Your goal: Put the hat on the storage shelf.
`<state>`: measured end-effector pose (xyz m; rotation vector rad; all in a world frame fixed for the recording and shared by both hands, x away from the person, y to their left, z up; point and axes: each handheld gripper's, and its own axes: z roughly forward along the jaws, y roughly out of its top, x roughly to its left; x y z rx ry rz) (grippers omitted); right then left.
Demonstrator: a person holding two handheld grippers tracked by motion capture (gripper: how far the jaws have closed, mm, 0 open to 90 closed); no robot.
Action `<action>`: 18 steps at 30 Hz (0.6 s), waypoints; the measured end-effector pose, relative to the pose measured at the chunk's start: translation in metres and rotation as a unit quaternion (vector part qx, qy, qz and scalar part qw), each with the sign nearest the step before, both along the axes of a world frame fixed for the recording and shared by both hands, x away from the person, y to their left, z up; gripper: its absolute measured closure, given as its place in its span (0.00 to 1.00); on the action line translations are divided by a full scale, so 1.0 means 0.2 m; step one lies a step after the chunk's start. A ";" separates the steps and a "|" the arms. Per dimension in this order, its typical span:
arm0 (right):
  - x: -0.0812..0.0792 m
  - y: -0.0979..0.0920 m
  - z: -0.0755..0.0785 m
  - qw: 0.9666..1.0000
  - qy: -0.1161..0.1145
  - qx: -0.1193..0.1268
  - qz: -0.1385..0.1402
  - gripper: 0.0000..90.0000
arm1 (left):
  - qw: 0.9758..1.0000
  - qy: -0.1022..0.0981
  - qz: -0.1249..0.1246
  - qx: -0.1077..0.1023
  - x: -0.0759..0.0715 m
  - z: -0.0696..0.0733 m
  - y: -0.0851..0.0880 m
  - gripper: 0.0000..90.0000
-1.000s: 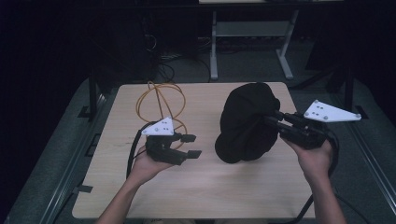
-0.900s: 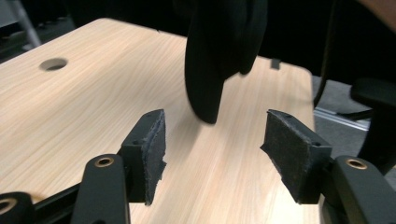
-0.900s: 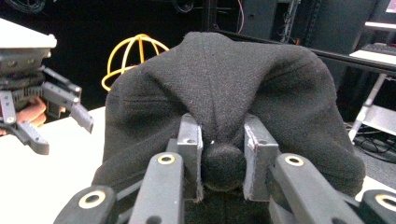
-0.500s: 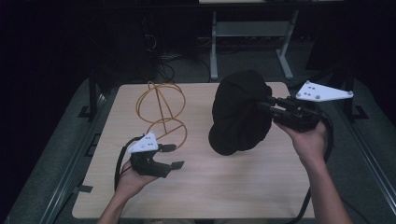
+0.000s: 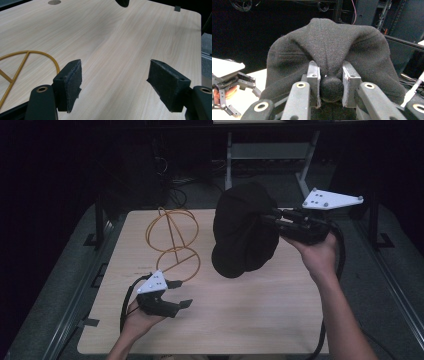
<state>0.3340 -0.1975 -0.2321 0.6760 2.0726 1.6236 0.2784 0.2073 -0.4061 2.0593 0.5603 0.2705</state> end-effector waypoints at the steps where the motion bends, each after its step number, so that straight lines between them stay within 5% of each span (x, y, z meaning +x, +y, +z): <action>1: 0.01 0.01 0.01 1.000 -0.001 0.000 0.002 0.80 | 1.000 0.000 0.000 0.004 0.00 0.00 0.00 0.30; 18: 0.13 0.23 0.16 0.999 -0.003 -0.017 0.045 0.80 | 1.000 -0.018 -0.006 0.011 -0.03 -0.04 -0.04 0.29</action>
